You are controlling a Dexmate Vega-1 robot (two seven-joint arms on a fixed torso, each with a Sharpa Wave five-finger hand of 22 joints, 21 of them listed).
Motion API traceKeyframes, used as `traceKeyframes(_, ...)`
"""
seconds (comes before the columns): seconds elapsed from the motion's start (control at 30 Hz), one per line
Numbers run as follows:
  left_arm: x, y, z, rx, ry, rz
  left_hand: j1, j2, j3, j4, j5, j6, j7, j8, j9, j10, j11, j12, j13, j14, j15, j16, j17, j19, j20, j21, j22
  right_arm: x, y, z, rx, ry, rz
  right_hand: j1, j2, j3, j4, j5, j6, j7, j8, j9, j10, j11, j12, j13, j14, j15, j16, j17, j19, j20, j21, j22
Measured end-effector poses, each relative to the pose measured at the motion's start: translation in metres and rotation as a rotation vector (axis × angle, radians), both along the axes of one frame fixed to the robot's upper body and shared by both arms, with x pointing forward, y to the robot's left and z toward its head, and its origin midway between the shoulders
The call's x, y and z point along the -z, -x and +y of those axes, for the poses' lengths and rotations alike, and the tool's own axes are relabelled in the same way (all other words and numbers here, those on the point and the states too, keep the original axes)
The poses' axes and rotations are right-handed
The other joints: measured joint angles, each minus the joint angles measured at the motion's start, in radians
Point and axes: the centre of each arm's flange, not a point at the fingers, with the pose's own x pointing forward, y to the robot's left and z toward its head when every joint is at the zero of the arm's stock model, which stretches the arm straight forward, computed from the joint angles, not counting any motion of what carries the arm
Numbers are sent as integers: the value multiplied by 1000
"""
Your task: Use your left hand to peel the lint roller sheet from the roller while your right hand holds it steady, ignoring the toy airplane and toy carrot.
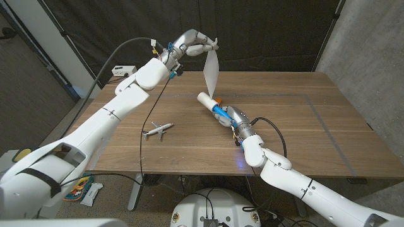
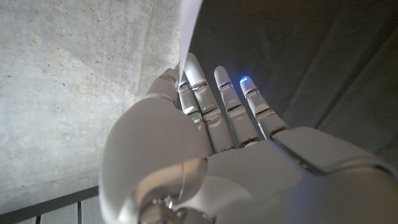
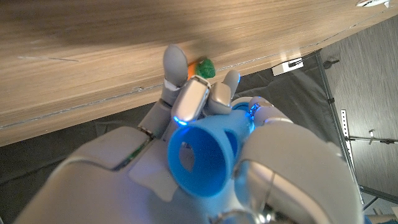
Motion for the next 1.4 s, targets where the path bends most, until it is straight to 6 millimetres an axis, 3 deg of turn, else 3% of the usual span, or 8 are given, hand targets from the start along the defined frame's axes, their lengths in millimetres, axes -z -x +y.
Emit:
traceKeyframes(0.63, -3, -6, 6, 43, 57, 3, 10, 8, -13, 3, 8, -9, 5, 0, 12, 0, 0, 7, 13, 0, 0, -11, 5, -10, 5, 0, -5, -4, -7, 5, -2, 3, 1, -1, 0, 4, -4, 0, -3, 3, 12, -4, 0, 0, 0, 0, 6, -2, 0, 0, 0, 0, 0, 0)
traceKeyframes(0.97, -2, -11, 15, 47, 79, 5, -1, 43, -33, 36, 0, -50, -7, 1, 29, -3, -3, 11, 32, 0, 0, -26, 5, -22, 17, 0, -10, -8, -10, 11, -4, 3, 4, -1, 0, 4, -4, 0, -3, 3, 12, -5, 0, 0, 0, 0, 7, -1, 0, 0, 0, 0, 0, -4)
traceKeyframes(1.4, 2, -13, 27, 33, 130, -5, -10, 52, -38, 42, -8, -56, -5, 0, 29, -13, -2, 11, 30, 0, 0, -34, 4, -28, 22, 8, -14, -13, -8, 16, 64, -35, -21, -1, 0, 7, -7, 0, -3, 4, 12, -9, 0, 0, 0, 0, 7, 0, 0, 0, 0, 0, 0, -14)
